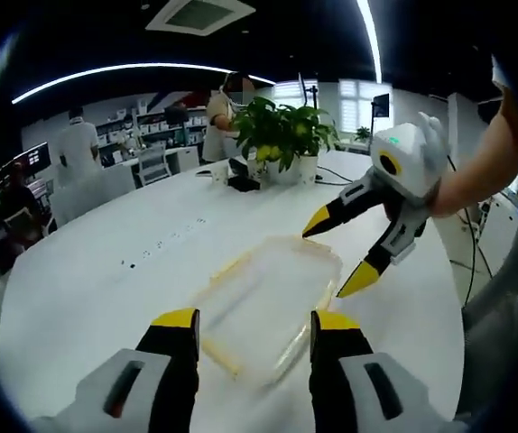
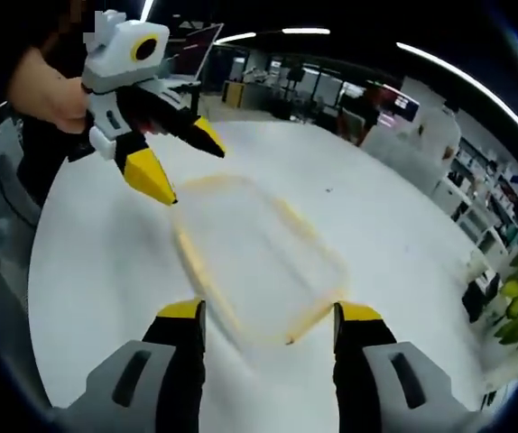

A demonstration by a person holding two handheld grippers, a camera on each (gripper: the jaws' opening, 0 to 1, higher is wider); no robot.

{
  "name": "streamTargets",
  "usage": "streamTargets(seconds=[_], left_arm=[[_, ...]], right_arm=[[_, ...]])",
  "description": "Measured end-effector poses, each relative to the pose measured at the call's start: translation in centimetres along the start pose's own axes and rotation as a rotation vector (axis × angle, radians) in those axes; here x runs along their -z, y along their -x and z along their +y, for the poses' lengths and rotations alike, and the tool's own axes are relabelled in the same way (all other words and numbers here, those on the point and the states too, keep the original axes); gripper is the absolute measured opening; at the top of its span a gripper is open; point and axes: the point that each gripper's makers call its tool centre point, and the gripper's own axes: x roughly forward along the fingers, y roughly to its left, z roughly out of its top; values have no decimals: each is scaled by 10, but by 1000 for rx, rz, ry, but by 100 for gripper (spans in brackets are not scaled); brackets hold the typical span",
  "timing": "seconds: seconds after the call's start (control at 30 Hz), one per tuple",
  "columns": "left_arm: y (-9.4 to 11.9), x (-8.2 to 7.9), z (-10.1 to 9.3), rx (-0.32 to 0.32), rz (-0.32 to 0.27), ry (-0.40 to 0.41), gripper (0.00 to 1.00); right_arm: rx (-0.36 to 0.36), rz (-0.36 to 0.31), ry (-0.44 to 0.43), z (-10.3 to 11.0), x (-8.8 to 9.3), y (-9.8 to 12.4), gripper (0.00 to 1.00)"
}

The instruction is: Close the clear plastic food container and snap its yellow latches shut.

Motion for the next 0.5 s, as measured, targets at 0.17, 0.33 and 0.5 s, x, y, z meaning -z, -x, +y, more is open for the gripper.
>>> streamTargets(seconds=[0.17, 0.33, 0.5], left_arm=[[3, 15, 2, -27, 9, 18, 44], [3, 27, 1, -38, 20, 29, 45], [-2, 37, -3, -31, 36, 27, 46]], right_arm=[[21, 9, -53, -3, 9, -1, 57], [21, 19, -87, -3, 17, -2, 59], [16, 33, -97, -2, 24, -6, 59]])
